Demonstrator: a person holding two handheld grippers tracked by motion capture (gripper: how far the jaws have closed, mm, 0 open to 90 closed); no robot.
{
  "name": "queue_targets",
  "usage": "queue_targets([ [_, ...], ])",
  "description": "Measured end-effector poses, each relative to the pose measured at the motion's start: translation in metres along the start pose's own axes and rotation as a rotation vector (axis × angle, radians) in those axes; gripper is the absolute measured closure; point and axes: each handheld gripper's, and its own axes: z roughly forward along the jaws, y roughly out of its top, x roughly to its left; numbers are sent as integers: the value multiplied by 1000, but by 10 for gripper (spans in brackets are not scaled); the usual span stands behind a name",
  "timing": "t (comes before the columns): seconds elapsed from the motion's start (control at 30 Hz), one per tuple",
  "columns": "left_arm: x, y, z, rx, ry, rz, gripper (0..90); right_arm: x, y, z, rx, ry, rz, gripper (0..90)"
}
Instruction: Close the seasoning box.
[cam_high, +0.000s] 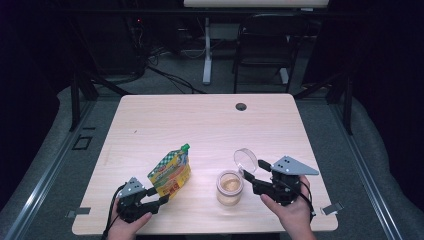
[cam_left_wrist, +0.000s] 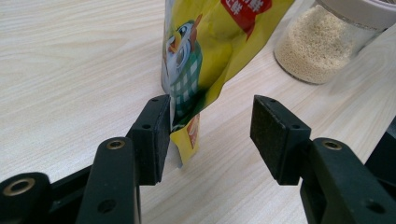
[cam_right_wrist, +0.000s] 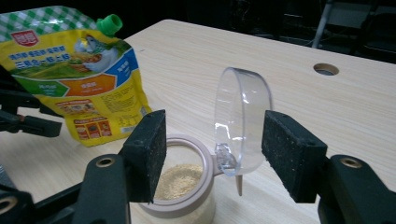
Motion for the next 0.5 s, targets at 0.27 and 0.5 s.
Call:
queue_targets([
  [0.27, 0, 0, 0, 1, -4, -1, 480, -12, -7, 4, 7, -68, 27, 404],
  [0.5, 0, 0, 1, 0, -2, -1, 481, -17, -14, 12, 11, -67, 39, 404],
])
